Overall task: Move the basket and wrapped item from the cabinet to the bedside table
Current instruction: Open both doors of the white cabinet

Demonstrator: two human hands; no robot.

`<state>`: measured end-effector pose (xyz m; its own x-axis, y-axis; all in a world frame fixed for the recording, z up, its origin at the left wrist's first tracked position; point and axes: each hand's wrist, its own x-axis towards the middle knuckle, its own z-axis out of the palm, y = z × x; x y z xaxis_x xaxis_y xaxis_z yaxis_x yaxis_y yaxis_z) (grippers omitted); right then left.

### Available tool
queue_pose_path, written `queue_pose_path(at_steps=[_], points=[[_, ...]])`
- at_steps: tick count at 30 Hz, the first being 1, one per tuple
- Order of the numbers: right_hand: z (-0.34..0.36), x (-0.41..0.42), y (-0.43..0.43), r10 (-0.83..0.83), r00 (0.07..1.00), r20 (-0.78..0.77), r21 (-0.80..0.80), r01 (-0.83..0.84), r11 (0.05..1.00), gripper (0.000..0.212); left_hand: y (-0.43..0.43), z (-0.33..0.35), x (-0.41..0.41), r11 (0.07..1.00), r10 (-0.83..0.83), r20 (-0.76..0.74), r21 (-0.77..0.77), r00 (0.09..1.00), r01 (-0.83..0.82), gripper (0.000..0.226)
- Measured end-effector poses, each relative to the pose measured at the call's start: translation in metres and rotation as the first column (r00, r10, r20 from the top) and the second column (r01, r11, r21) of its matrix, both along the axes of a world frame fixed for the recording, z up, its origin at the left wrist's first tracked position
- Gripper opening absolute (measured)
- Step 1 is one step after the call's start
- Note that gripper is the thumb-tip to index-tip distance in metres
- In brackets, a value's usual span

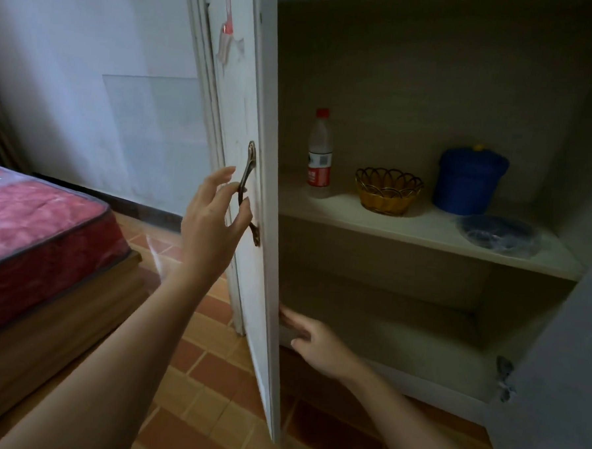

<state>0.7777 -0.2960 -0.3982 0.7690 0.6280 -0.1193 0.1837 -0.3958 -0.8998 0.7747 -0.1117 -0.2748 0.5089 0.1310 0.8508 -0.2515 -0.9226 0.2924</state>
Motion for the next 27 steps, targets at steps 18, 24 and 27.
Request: queue_pose_path(at_steps=[18, 24, 27], points=[[0.011, -0.014, 0.04, 0.164, 0.986, 0.011, -0.071, -0.163, 0.984, 0.051, 0.023, 0.002, -0.037, 0.997, 0.065, -0.007, 0.041, 0.998, -0.065, 0.081], [0.008, -0.012, 0.05, 0.111, 0.982, 0.156, -0.034, -0.107, 0.994, 0.052, 0.055, -0.005, -0.056, 0.983, 0.154, 0.04, 0.09, 0.987, -0.157, 0.069], [0.006, -0.007, 0.056, 0.079, 0.957, 0.28, -0.059, -0.065, 0.996, 0.051, 0.079, -0.004, -0.063, 0.974, 0.188, 0.018, 0.127, 0.982, -0.188, 0.068]])
